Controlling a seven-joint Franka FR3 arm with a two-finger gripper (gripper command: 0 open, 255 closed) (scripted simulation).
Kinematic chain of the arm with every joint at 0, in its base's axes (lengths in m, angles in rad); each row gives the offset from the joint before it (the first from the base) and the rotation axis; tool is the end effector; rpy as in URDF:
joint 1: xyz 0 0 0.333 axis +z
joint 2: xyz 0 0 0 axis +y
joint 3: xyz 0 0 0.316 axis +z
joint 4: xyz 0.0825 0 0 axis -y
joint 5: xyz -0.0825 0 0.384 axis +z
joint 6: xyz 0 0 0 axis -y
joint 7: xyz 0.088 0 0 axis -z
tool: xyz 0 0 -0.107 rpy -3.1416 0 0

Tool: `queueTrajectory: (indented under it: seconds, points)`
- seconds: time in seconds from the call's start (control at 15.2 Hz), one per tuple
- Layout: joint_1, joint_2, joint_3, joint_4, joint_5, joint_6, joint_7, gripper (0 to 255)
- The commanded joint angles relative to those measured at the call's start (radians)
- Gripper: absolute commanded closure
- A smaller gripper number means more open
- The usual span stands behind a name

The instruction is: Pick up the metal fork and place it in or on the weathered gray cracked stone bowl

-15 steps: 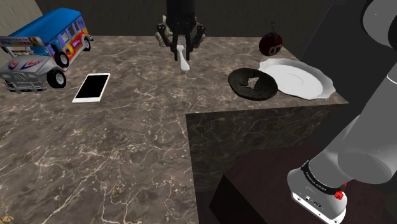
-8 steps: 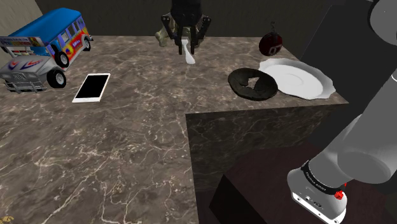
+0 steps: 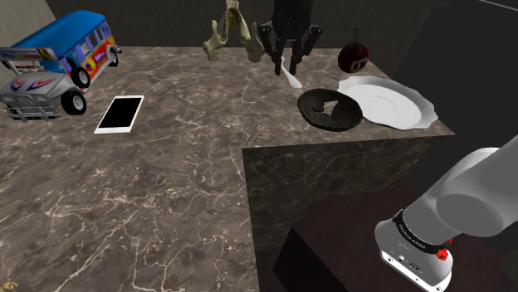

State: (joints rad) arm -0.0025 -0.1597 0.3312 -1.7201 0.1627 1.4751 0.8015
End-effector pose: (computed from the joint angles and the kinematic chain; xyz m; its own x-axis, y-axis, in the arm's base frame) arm 0.4587 0.1901 0.6264 0.8820 -0.4485 -0.1443 -0.4546 -0.8906 -0.0101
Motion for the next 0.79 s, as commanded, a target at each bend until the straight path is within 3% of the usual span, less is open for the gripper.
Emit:
queueTrajectory:
  seconds: [0.0, 0.53, 0.73]
  points:
    - [-0.012, -0.098, -0.028, -0.108, 0.022, 0.008, -0.047, 255]
    - [-0.034, -0.382, -0.146, -0.374, 0.024, -0.030, -0.200, 255]
    - [-0.032, -0.392, -0.144, -0.422, 0.026, 0.009, -0.205, 255]
